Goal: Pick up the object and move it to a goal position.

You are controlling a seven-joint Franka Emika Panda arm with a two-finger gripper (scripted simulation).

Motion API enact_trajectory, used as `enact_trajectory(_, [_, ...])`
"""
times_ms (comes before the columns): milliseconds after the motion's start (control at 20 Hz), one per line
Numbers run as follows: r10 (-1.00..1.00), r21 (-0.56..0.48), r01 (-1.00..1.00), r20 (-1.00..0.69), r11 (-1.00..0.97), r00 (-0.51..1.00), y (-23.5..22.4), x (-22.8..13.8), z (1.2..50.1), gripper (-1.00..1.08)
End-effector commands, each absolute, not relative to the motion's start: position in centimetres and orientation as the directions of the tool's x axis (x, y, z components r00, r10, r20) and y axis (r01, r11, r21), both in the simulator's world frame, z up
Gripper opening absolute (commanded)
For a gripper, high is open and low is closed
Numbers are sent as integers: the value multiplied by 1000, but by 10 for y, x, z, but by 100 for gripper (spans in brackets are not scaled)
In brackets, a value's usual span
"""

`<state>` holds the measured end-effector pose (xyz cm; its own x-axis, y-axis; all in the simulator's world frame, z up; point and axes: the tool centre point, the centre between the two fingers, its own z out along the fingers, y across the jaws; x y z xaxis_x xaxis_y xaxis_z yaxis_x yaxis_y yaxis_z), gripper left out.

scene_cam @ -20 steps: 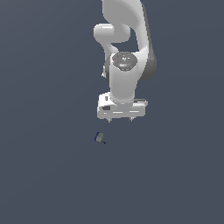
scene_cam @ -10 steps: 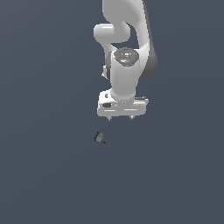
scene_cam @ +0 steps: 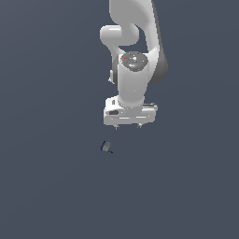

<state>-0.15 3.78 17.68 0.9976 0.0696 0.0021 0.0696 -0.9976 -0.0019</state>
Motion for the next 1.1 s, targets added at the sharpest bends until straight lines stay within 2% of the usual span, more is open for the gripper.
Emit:
enact_trajectory(0, [91,-1,91,2,-996,996,36,-1,175,100])
enact_trajectory(500, [257,6,257,-1,-966,966,21,5,158,100])
enact_trajectory(1050, [504,9,504,-7,-863,863,-3,12,130,100])
